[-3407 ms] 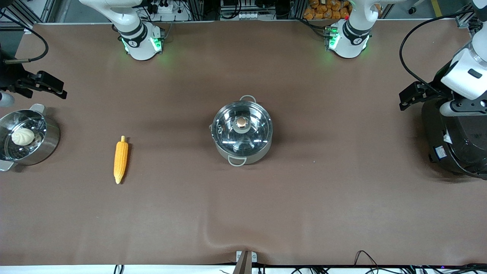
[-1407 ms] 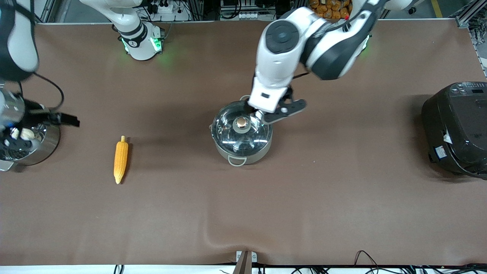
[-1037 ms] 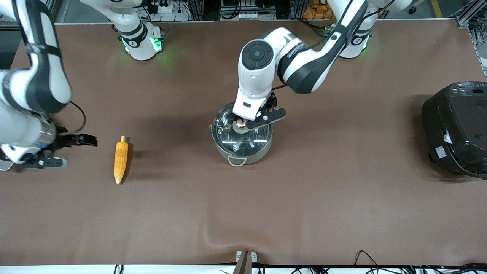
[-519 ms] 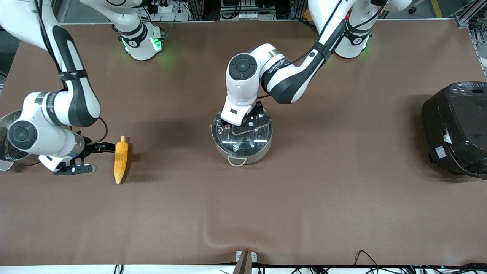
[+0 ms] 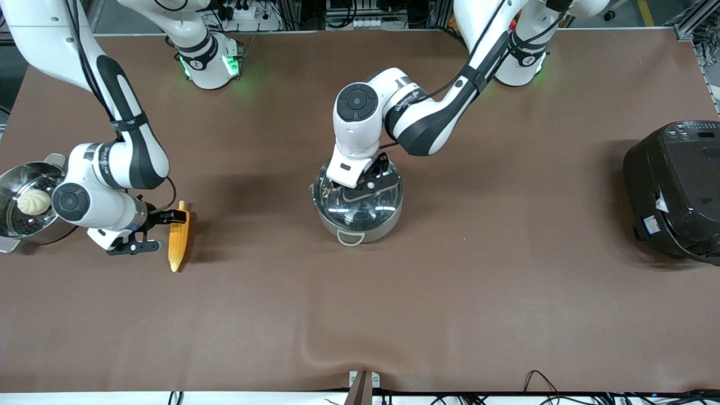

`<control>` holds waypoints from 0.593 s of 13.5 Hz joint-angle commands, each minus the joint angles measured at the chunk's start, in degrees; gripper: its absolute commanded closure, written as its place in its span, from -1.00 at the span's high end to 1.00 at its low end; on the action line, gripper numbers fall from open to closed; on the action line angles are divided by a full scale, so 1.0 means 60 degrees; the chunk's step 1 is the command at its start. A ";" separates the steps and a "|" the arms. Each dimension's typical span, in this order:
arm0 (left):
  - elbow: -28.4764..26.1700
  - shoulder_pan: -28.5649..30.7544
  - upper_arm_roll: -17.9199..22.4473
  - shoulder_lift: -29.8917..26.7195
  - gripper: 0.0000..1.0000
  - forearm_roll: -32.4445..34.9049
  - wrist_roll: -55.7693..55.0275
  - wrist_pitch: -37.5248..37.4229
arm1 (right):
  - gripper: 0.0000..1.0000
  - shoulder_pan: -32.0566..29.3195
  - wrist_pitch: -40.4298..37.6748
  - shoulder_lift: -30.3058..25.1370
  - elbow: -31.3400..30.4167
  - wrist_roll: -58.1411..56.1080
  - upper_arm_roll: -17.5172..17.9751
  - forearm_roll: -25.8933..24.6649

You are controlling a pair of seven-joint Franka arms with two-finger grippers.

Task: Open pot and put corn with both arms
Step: 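Grasp the lid knob with the left gripper while the right gripper grasps the corn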

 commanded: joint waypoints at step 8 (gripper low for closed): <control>0.0188 -0.0099 0.0044 -0.0122 -1.00 0.0281 -0.0292 -0.0334 | 1.00 -0.0073 0.1084 0.1042 0.0067 0.0034 0.0013 -0.0021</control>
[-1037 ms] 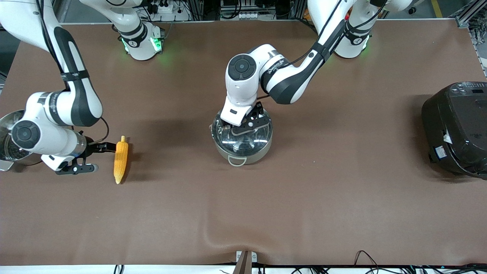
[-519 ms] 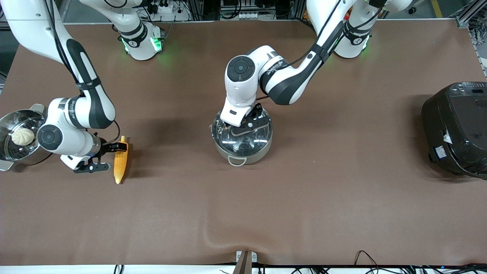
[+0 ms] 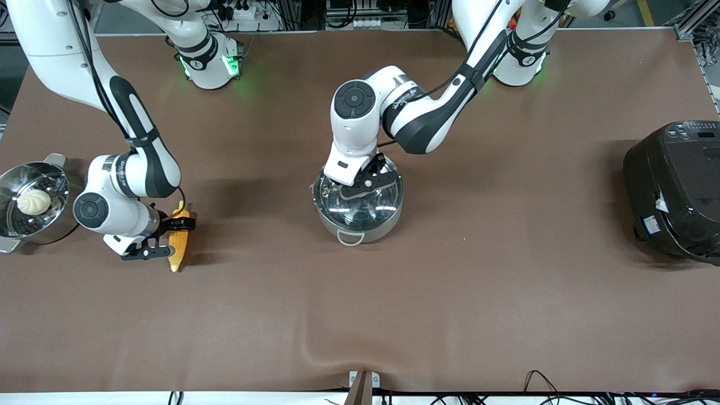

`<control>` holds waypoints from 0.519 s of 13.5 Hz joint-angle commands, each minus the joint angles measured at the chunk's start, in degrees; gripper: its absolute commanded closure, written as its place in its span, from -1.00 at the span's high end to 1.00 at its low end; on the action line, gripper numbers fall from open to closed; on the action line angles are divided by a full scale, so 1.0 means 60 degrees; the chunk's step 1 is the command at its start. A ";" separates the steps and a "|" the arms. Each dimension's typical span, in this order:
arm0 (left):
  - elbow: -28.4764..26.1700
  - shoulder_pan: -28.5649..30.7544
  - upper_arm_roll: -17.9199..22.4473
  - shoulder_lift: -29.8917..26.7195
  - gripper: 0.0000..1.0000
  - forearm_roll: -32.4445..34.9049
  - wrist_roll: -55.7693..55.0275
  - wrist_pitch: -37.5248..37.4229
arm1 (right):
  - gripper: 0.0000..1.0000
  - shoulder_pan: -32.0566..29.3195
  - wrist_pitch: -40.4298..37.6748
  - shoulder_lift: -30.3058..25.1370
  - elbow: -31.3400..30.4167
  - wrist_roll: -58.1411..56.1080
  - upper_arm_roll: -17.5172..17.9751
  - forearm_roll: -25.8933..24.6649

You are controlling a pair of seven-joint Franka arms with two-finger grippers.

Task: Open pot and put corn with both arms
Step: 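Lift the lid off with the left gripper while the right gripper carries corn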

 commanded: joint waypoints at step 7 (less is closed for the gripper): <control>-0.0120 0.1054 -0.0017 -0.2568 -1.00 0.0129 0.0180 -0.2635 | -0.45 -0.0106 0.0526 0.0360 0.0106 0.0034 0.0031 -0.0022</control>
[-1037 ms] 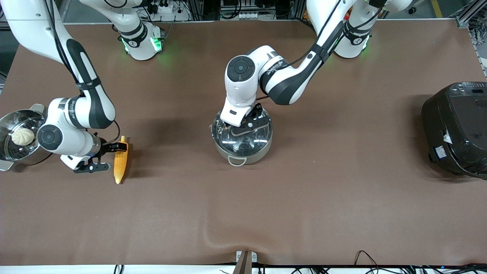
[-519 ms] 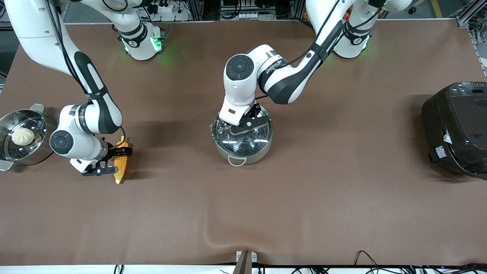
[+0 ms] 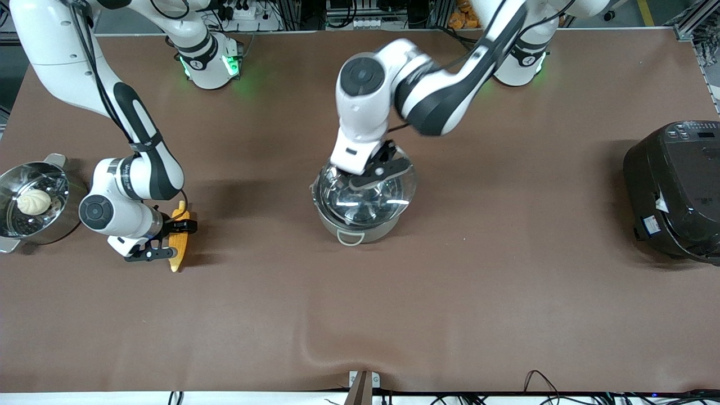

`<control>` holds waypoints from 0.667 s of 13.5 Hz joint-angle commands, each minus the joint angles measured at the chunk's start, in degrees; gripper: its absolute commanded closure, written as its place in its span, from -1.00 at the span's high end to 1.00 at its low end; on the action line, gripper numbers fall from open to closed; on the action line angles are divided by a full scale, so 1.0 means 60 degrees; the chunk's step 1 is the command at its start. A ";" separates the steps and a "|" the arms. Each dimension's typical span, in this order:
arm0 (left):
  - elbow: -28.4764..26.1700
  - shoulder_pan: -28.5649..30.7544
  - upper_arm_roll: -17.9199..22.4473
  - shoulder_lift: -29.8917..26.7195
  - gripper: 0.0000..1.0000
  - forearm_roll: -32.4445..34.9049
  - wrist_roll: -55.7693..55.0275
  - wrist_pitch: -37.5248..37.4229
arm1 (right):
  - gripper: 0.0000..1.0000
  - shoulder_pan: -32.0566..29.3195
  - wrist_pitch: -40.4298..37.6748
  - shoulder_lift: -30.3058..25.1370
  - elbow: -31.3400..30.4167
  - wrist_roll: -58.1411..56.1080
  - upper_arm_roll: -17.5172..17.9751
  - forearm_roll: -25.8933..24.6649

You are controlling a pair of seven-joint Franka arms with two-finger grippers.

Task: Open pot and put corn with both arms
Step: 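Lift the lid off with the left gripper while the right gripper carries corn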

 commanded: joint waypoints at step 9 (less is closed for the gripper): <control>-0.4642 0.5519 -0.0142 -0.3425 -1.00 -0.0088 0.6929 0.0363 | -1.00 0.0058 -0.1307 -0.0738 0.0102 0.0091 0.0556 -0.0023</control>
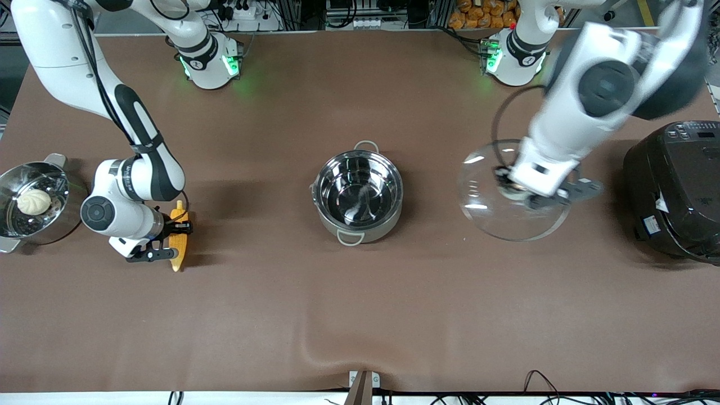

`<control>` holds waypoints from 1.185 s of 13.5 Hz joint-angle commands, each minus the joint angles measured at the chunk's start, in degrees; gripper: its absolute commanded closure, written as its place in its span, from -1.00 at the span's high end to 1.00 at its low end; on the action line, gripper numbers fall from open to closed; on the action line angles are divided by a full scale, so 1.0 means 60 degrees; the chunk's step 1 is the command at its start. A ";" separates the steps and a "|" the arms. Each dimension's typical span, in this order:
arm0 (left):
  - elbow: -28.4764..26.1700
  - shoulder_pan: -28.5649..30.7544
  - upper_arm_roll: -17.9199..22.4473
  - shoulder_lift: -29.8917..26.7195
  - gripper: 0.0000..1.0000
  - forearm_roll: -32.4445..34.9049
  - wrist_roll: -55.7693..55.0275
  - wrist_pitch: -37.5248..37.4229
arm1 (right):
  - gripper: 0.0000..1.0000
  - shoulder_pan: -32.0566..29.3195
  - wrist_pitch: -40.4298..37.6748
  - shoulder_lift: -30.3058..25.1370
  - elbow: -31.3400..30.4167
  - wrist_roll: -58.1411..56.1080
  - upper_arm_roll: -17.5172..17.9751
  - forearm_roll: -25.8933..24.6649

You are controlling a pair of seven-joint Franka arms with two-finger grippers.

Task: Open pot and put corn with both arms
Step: 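Lift the lid off with the left gripper while the right gripper carries corn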

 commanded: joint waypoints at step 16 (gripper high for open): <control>-0.4150 0.2199 -0.0111 0.1390 1.00 0.0029 0.1363 0.6394 | -1.00 0.4287 -0.4209 0.0512 0.4841 0.6861 0.3500 -0.0198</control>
